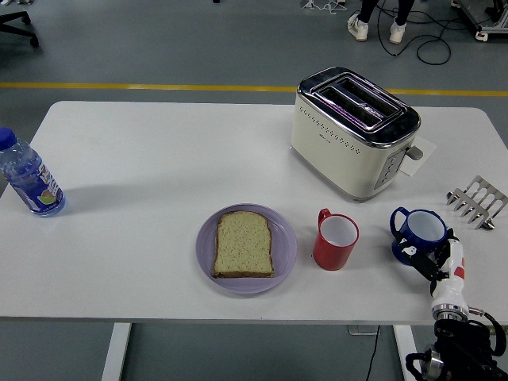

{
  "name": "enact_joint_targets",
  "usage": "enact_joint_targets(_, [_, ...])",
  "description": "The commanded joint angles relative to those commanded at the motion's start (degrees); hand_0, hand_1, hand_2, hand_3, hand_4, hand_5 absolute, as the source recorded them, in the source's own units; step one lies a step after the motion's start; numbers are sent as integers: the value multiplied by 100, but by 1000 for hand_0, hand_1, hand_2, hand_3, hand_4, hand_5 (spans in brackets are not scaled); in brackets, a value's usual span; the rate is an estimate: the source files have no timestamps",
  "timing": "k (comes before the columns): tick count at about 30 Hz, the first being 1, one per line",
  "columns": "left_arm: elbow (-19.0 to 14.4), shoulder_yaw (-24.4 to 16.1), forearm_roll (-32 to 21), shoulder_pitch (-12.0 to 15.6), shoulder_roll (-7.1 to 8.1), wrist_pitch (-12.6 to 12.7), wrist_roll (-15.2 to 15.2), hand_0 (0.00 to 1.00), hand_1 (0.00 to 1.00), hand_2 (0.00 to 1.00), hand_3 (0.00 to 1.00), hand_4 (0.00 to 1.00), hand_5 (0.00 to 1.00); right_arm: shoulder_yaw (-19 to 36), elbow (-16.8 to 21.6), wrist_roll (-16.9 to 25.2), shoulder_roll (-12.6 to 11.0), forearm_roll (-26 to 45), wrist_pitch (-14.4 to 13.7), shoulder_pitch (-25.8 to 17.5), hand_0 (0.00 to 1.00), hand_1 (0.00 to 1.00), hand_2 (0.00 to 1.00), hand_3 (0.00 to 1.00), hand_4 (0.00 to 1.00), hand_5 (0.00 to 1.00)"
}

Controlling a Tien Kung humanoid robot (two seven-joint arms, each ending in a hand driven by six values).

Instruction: Pick up the cup,pour liquid into bread,place the cup on the desk

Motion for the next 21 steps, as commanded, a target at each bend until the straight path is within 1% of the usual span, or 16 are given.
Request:
enact_joint_targets(1, [0,6,0,4,-1,0,0,633,643,653,505,241,856,-5,-1,0,-1,23,-6,-2,690,637,678,778,856,33])
enact_joint_targets(6, [0,30,-4,14,-5,-2,1,633,643,653,505,241,856,-21,-8,0,-1,105,-2,-6,690,637,678,778,856,33])
enact_joint_targets(7, [0,32,-5,14,-4,-3,1,633,642,653,505,241,855,-19,-9,0,-1,118,4,-6,654,615,654,751,834,9])
enact_joint_targets(12, [-2,15,7,7,0,-3,1,633,642,653,505,241,855,0,0,0,4,191,34,-5,654,615,654,751,834,9])
enact_joint_targets(13, [-3,13,9,6,0,-3,0,633,642,653,505,241,855,2,1,0,4,195,35,-5,637,597,640,739,819,2])
enact_joint_targets(18, [-5,-30,22,-17,5,-3,2,633,642,653,505,241,855,118,43,0,17,221,78,-9,637,597,640,739,819,2])
enact_joint_targets(19, [-5,-39,28,-23,6,-2,1,633,644,653,505,241,855,172,65,0,20,217,89,-16,635,597,632,727,802,2])
enact_joint_targets(21, [-5,-47,32,-28,6,-2,2,633,644,653,505,241,855,235,95,0,22,197,99,-27,635,597,632,727,802,2])
